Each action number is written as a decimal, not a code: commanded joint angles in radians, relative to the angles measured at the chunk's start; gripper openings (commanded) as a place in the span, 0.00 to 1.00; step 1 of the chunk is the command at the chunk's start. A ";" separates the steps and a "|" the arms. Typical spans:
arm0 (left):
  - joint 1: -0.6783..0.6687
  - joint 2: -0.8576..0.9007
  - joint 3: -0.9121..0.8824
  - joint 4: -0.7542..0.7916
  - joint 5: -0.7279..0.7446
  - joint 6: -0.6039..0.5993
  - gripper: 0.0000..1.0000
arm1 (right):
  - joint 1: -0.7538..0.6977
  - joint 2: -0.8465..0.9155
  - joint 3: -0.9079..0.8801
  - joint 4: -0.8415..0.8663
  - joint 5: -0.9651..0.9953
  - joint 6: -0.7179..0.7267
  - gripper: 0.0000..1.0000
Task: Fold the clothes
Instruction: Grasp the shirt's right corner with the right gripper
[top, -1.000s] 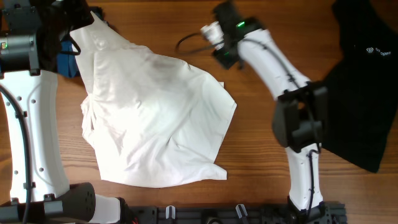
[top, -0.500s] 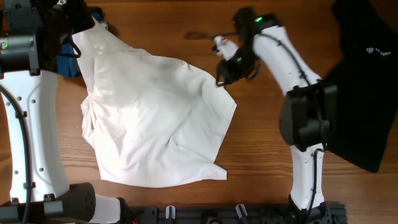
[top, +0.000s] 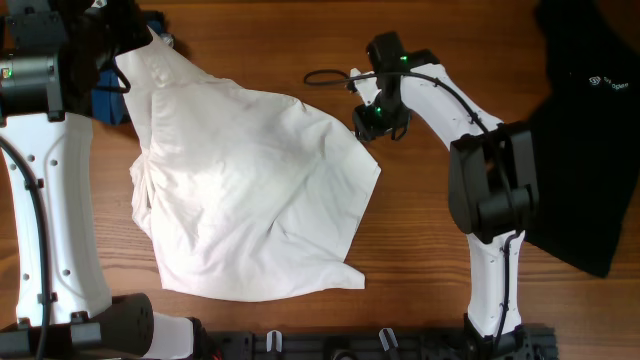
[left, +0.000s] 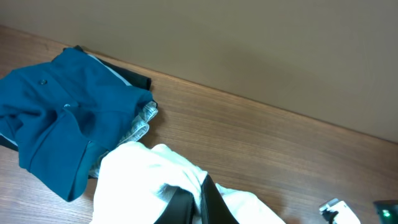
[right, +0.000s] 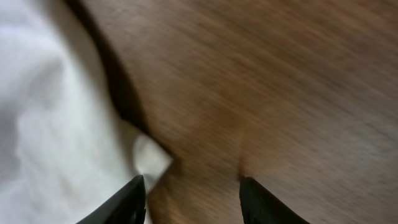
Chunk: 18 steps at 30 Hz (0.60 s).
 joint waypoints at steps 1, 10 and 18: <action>-0.005 0.010 0.010 0.001 -0.009 0.013 0.04 | -0.001 -0.026 0.016 0.068 0.013 0.064 0.49; -0.005 0.010 0.010 0.000 -0.009 0.012 0.04 | 0.009 0.030 -0.004 0.107 -0.044 0.107 0.47; -0.005 0.010 0.010 0.000 -0.009 0.012 0.04 | 0.016 0.056 -0.004 0.080 -0.002 0.125 0.44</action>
